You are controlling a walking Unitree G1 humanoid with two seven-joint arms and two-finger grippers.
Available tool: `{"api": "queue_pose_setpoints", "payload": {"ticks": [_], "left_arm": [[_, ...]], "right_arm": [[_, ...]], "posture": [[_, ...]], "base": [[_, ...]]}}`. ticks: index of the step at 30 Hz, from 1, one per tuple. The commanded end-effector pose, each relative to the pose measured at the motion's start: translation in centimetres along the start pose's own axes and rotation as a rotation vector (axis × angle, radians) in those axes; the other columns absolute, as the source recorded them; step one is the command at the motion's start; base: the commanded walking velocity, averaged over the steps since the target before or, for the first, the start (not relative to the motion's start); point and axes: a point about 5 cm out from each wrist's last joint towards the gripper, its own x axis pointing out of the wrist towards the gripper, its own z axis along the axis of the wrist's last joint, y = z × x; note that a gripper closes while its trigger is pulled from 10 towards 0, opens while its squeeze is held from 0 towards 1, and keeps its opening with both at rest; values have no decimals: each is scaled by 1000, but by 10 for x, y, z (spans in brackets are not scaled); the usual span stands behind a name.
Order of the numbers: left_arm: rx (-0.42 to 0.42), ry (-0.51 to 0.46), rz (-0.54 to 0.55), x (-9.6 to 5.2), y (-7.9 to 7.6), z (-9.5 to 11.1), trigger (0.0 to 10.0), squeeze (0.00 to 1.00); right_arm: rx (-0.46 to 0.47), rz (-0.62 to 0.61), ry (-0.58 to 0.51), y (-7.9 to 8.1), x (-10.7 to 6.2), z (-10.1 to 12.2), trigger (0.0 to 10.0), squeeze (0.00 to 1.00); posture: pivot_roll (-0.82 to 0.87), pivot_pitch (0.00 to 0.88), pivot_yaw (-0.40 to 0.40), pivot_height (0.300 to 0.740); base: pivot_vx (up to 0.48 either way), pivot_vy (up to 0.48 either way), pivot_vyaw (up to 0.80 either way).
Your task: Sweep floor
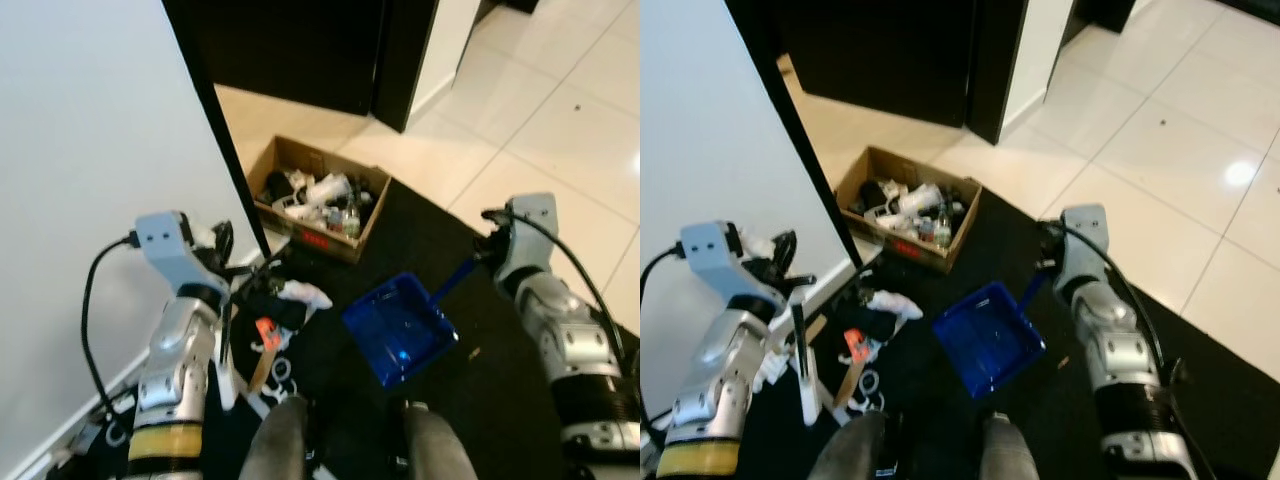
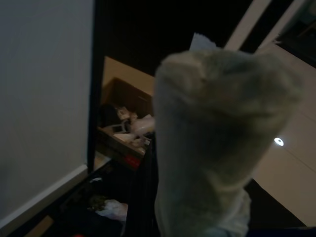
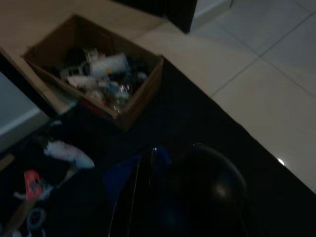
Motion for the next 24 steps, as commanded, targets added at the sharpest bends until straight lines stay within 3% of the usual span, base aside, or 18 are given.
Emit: {"api": "queue_pose_setpoints", "payload": {"ticks": [1, 2, 3, 6, 11, 21, 24], "left_arm": [[18, -14, 9, -1, 0, 0, 10000, 0], [18, -14, 9, -1, 0, 0, 10000, 0], [20, -13, 16, -2, 1, 0, 10000, 0], [20, -13, 17, -2, 1, 0, 10000, 0], [39, -22, 29, -1, 4, 5, 10000, 0], [69, -53, 65, 3, 18, 20, 10000, 0], [69, -50, 66, 2, 18, 18, 10000, 0]], "right_arm": [[44, 20, 113, 9, -1, -24, 10000, 0], [44, 20, 113, 9, -1, -24, 10000, 0], [72, -47, -8, 7, 2, 4, 10000, 0], [94, -67, -59, 7, 3, 16, 10000, 0], [165, -167, -223, -1, 3, 59, 10000, 0], [214, -195, -153, 1, 8, 38, 10000, 0], [274, -203, -108, 2, 9, 30, 10000, 0]], "posture": [[31, 223, 26, 740], [31, 223, 26, 740], [34, 222, 27, 740], [38, 221, 29, 740], [43, 217, 36, 740], [48, 216, 36, 740], [49, 215, 35, 740]], "base": [[0, 0, 0], [0, 0, 0], [0, 0, 0], [0, 0, 0], [0, 0, 0], [0, 0, 0], [0, 0, 0]]}}
